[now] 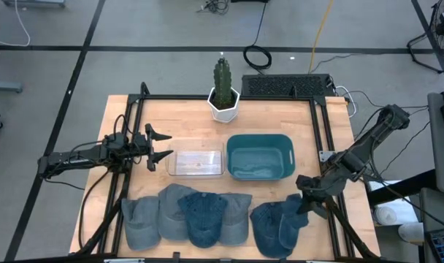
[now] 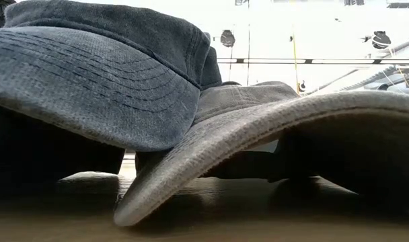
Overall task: Pick & Place hat
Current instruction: Put the right blue cap into the transparent bin
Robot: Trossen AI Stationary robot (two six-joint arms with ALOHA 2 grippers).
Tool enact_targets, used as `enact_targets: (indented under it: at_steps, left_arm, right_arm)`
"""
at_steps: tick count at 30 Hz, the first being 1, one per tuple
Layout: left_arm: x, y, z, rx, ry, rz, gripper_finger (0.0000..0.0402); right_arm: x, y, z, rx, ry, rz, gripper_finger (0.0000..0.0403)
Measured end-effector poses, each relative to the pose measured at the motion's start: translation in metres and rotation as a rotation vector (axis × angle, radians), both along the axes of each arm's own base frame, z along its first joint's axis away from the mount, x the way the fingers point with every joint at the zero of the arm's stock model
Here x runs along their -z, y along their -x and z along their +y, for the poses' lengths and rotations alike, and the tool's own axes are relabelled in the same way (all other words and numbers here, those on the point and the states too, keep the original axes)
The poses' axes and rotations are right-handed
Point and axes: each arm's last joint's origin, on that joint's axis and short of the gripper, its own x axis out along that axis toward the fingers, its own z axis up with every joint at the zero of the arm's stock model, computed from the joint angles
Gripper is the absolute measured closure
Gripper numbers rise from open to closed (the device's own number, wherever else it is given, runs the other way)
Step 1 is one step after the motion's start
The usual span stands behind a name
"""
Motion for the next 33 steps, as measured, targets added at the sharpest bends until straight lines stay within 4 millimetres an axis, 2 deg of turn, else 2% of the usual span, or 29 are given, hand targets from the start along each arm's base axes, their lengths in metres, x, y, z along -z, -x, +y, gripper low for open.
enact_targets:
  at_steps: [6,15,23,29,33]
  left_arm:
    - [0.000,0.000,0.000,0.000,0.000,0.000,0.0121]
    - [0.000,0.000,0.000,0.000,0.000,0.000,0.0121]
    - [0.000,0.000,0.000,0.000,-0.007,0.001,0.0121]
    - [-0.001,0.000,0.000,0.000,-0.009,-0.005,0.0121]
    - [-0.008,0.000,0.000,0.005,0.008,-0.088,0.0121]
  right_arm:
    - [-0.010,-0.001,-0.001,-0.020,0.025,-0.167,0.0400]
    - [-0.015,0.000,-0.002,-0.057,0.077,-0.273,0.0400]
    - [-0.028,-0.004,0.000,-0.081,0.107,-0.490,0.0401]
    - [-0.037,-0.007,-0.001,-0.039,0.230,-0.697,0.0400]
    - [-0.041,-0.009,-0.003,0.034,0.348,-0.784,0.0399]
